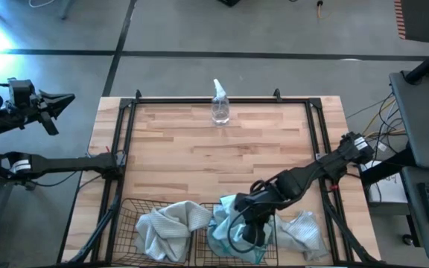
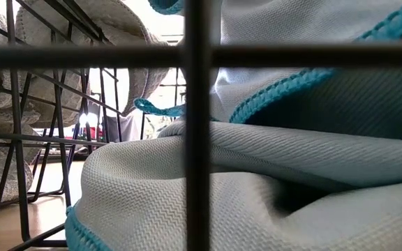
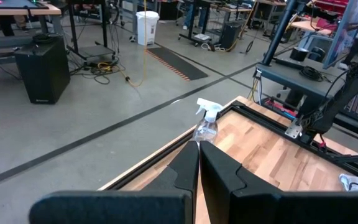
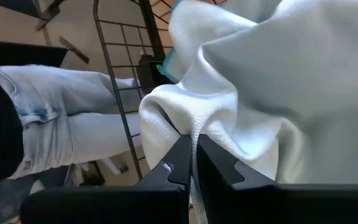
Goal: Sort microfiber towel by color & place in baskets
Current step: Put the blue microfiber towel into the right black wire basket
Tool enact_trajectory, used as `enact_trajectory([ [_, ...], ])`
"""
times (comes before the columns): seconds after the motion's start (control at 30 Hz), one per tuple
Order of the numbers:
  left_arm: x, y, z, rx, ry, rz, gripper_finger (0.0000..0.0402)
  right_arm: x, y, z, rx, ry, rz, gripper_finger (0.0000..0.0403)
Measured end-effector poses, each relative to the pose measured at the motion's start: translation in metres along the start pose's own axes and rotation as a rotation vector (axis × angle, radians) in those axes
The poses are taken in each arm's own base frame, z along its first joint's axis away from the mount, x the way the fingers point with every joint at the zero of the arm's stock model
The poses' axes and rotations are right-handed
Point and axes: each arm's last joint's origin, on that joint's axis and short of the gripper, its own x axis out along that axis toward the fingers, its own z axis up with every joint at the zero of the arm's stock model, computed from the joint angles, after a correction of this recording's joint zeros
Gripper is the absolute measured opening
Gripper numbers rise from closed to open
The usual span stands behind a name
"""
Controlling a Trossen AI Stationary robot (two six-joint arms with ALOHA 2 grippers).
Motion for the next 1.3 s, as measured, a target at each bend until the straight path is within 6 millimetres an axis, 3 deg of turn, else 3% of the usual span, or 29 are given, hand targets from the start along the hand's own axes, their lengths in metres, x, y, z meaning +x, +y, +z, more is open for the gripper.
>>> enact_trajectory([
  [0.77,0.000,0.000,0.000,-0.037,0.001,-0.001,0.0000,0.001,-0.006,0.012,0.015,-0.033,0.005,0.0013],
  [1.3,0.000,0.000,0.000,-0.068,0.000,0.001,0.0000,0.010,-0.008,0.015,-0.408,-0.038,-0.036,0.0013],
])
